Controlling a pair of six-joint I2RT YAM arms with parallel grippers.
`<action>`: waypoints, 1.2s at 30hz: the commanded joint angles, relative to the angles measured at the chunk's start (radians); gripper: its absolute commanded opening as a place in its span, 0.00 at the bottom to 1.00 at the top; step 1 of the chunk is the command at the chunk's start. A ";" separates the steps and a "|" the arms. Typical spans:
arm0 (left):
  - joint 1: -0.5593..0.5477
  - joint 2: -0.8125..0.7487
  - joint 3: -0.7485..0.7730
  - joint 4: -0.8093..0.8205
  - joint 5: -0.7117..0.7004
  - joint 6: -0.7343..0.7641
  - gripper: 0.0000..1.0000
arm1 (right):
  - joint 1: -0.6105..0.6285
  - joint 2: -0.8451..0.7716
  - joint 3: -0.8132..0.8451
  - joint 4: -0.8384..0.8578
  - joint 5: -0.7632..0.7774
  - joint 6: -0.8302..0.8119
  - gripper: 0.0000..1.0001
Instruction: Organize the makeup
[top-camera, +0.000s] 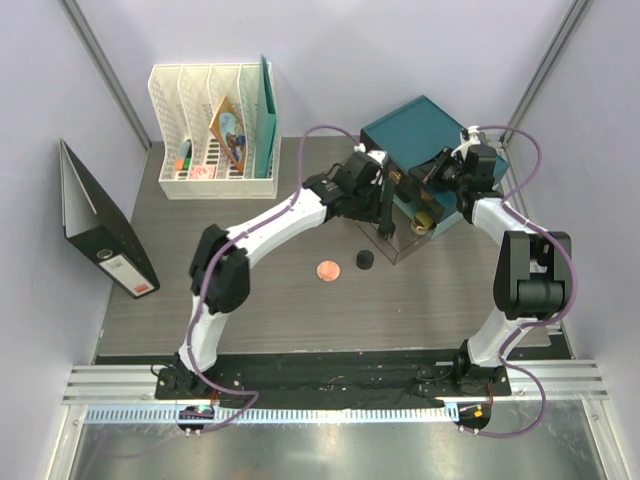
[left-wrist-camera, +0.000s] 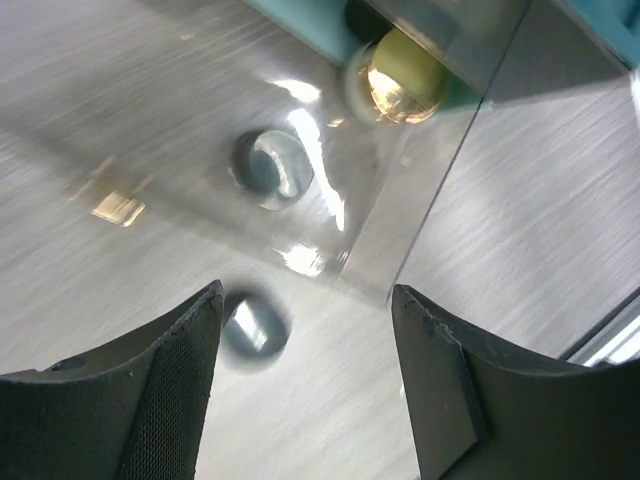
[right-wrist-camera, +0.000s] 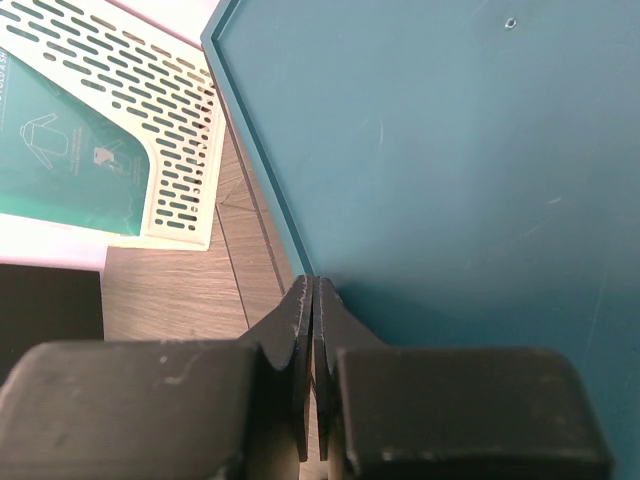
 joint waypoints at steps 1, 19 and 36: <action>-0.003 -0.207 -0.143 -0.075 -0.171 0.058 0.68 | 0.010 0.153 -0.132 -0.501 0.048 -0.089 0.07; 0.000 -0.198 -0.576 -0.038 -0.181 -0.076 0.69 | 0.008 0.159 -0.127 -0.501 0.050 -0.089 0.06; 0.000 -0.161 -0.521 -0.024 -0.197 -0.043 0.00 | 0.010 0.164 -0.121 -0.504 0.054 -0.093 0.07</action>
